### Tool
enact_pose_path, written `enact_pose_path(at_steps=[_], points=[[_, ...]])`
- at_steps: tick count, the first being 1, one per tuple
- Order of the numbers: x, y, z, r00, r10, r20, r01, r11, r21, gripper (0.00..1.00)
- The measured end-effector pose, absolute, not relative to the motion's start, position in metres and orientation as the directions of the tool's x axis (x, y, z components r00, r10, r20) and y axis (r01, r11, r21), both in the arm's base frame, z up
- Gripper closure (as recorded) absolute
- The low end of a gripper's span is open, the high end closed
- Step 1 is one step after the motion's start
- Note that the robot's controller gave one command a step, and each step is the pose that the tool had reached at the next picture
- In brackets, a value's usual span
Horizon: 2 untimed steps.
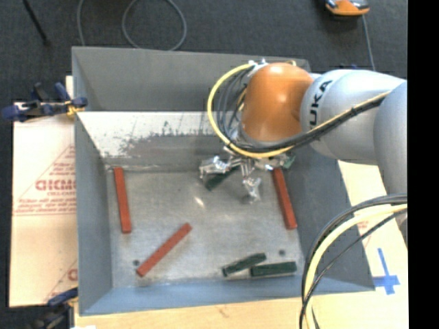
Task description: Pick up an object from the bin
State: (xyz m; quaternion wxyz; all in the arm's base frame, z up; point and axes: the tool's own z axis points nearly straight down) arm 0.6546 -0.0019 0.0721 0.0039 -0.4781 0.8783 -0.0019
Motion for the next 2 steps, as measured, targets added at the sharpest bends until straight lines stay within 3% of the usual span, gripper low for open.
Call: enact_pose_path(at_steps=[1,2], points=[[0.655,-0.002,0.072,-0.546,-0.838,-0.007,-0.838,0.546,-0.006,1.00],[0.657,-0.002,0.111,-0.549,-0.836,-0.005,-0.836,0.549,-0.007,1.00]])
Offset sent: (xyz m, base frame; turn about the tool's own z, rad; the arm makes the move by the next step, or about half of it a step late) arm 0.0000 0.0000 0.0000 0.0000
